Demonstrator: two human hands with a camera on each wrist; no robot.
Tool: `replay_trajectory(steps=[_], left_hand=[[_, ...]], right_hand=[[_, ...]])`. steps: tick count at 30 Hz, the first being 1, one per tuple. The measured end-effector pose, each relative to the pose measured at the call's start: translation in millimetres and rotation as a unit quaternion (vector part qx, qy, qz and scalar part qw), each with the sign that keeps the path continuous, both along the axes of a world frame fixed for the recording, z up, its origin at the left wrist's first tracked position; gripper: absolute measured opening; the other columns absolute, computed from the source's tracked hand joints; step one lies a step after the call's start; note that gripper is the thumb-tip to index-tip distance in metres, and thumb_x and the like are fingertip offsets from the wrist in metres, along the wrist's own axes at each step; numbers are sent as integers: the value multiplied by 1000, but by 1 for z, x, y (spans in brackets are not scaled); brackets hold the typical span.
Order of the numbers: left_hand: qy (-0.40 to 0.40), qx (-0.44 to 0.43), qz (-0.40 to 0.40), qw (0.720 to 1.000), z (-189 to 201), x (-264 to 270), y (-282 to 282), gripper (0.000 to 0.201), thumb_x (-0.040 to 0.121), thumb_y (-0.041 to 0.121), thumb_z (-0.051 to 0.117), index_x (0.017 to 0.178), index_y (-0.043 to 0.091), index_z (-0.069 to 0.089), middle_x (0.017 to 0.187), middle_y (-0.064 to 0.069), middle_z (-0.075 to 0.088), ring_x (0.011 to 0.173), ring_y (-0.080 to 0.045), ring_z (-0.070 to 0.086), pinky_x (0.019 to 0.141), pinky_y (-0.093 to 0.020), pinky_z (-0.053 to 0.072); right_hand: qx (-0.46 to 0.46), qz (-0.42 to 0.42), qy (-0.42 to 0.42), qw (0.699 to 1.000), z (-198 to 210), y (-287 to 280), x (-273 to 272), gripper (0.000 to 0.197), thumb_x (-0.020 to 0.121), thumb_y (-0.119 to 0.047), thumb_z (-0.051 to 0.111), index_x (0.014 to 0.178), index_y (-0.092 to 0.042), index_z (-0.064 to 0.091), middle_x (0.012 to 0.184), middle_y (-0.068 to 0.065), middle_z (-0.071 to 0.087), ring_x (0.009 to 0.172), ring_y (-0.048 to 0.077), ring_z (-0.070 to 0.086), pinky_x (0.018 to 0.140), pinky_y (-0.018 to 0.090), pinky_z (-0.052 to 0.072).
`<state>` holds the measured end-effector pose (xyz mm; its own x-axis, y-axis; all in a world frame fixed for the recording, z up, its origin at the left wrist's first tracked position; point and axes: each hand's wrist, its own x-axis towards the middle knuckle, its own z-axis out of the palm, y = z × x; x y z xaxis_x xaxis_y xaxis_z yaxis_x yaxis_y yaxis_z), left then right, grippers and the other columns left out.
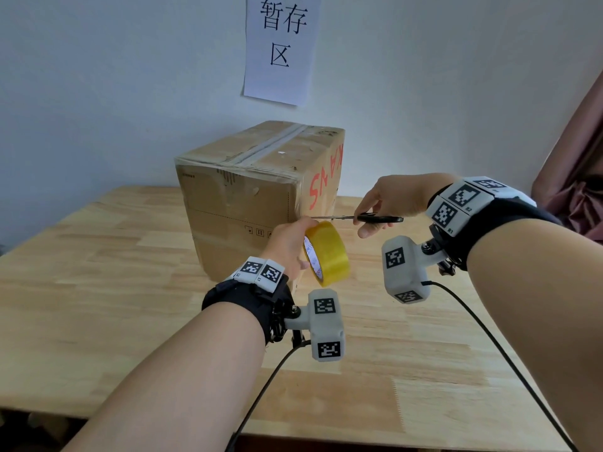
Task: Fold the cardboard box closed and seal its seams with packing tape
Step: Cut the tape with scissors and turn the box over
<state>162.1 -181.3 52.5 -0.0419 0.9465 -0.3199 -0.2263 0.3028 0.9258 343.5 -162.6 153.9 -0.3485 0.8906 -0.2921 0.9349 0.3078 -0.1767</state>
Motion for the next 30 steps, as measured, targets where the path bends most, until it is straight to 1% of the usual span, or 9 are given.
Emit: replay_trajectory(steps=[5, 7, 10, 14, 16, 19, 23, 26, 30], left_hand=[[-10, -7, -17, 1000, 2, 4, -4, 34, 88, 22, 65, 117, 11, 53, 101, -7, 62, 81, -23, 58, 68, -37, 45], [-14, 0, -24, 1000, 1, 6, -5, 45, 86, 23, 68, 124, 14, 48, 112, -6, 61, 87, -21, 58, 70, -40, 45], [-16, 6, -20, 1000, -1, 8, -5, 47, 81, 21, 73, 119, 17, 45, 115, -6, 58, 100, -25, 58, 71, -39, 47], [25, 27, -4, 999, -6, 9, -3, 48, 76, 19, 77, 110, 19, 44, 114, -7, 55, 106, -26, 56, 88, -41, 48], [40, 43, 6, 998, -9, 8, -2, 46, 76, 17, 76, 109, 17, 43, 104, -2, 50, 95, -19, 52, 87, -40, 48], [29, 73, 19, 997, -12, 5, -1, 45, 76, 10, 76, 108, 12, 45, 100, -4, 50, 90, -20, 54, 88, -39, 52], [-9, 82, 15, 996, -13, -2, -2, 50, 76, 5, 76, 118, 2, 49, 108, -14, 56, 89, -26, 59, 80, -38, 53], [-13, 80, -8, 997, -12, -8, -2, 57, 77, 4, 75, 127, -4, 50, 112, -19, 59, 89, -25, 60, 70, -31, 53], [1, 78, -38, 996, -5, -14, -1, 50, 80, 1, 71, 124, -10, 51, 109, -20, 59, 87, -24, 59, 68, -26, 52]], right_hand=[[0, -7, 24, 1000, -7, -4, 3, 42, 71, -56, 73, 107, -35, 68, 70, -1, 63, 68, 8, 57, 74, 23, 44], [2, -9, 34, 999, -10, -5, 5, 42, 70, -56, 74, 106, -35, 69, 68, -2, 63, 66, 8, 57, 70, 21, 43], [6, -11, 38, 999, -12, -7, 5, 41, 71, -55, 74, 106, -35, 68, 68, -2, 62, 64, 8, 56, 67, 21, 42], [12, -16, 46, 999, -13, -10, 6, 41, 72, -53, 73, 107, -34, 68, 68, -3, 61, 64, 8, 55, 66, 19, 41], [10, -20, 54, 998, -16, -12, 5, 42, 72, -53, 73, 108, -33, 68, 67, -3, 61, 64, 8, 55, 65, 19, 41], [10, -22, 66, 998, -21, -14, 3, 42, 74, -52, 73, 110, -32, 67, 66, -4, 61, 64, 7, 55, 65, 19, 41], [10, -22, 74, 997, -21, -14, 5, 43, 73, -53, 73, 110, -32, 68, 65, -4, 61, 62, 6, 54, 64, 19, 40], [3, -18, 67, 998, -17, -14, 4, 42, 72, -53, 73, 109, -32, 68, 66, -3, 61, 62, 7, 54, 65, 20, 42], [-2, -13, 52, 999, -12, -15, 1, 41, 72, -53, 73, 107, -32, 68, 71, 1, 62, 64, 9, 55, 65, 21, 42]])
